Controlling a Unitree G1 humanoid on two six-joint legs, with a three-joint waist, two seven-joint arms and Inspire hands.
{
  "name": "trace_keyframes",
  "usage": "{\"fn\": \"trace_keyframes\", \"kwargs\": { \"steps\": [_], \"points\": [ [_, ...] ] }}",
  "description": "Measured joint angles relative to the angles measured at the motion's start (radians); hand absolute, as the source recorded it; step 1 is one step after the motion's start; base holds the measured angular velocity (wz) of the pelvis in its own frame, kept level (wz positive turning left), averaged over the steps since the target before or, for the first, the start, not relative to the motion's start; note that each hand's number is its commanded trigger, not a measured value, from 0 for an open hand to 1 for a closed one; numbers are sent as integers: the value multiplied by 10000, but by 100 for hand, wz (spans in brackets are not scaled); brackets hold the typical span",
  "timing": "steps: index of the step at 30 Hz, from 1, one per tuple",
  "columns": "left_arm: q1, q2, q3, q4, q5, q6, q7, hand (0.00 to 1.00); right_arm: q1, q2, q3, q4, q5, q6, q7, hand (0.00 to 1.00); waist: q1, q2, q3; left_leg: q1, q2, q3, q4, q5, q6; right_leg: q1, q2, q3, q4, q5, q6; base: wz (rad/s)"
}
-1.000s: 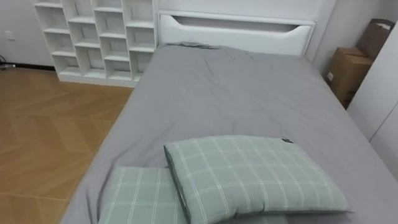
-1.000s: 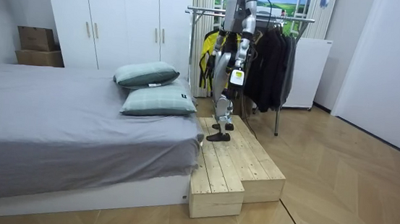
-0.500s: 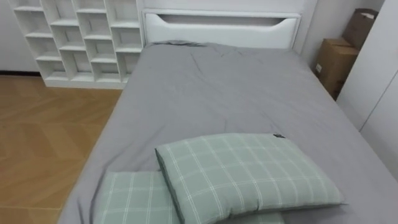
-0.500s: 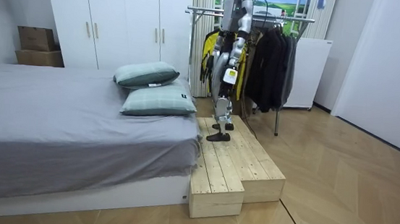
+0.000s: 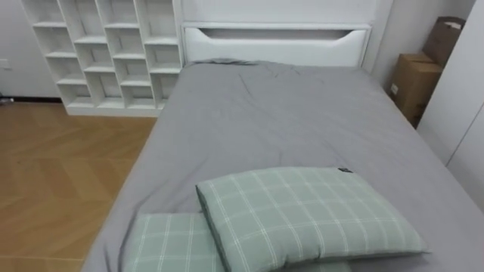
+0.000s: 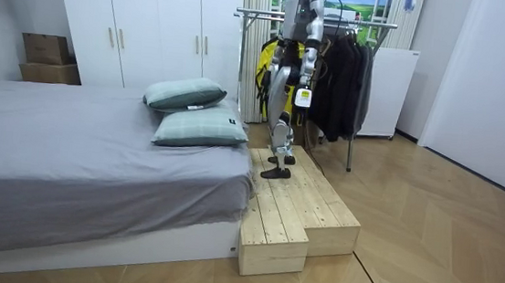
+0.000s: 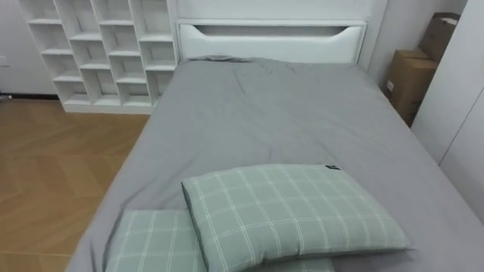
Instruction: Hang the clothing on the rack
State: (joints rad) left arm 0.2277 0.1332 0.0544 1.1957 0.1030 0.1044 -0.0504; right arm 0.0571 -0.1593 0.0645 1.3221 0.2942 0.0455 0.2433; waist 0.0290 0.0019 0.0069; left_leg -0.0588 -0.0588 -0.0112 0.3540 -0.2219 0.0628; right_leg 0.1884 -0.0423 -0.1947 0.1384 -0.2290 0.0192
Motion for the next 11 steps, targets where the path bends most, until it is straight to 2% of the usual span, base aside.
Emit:
{"fn": "trace_keyframes", "kwargs": {
  "steps": [5, 11],
  "points": [
    [-54, 21, -225, -200, 795, 273, -399, 0, 30, -4, 3, -40, 163, 1, 33, 0, -90, -18, -21, 17, 15, 2, 1, 41, 44, 13, -1, 2, 5, -14, 10, 1],
    [-246, 90, -279, -290, 884, 274, -576, 0, -10, 13, 14, -42, 158, -3, 230, 0, -229, -110, -24, 12, -2, 75, -12, 32, 50, 14, -28, 40, -28, -15, 11, 0]
  ]
}}
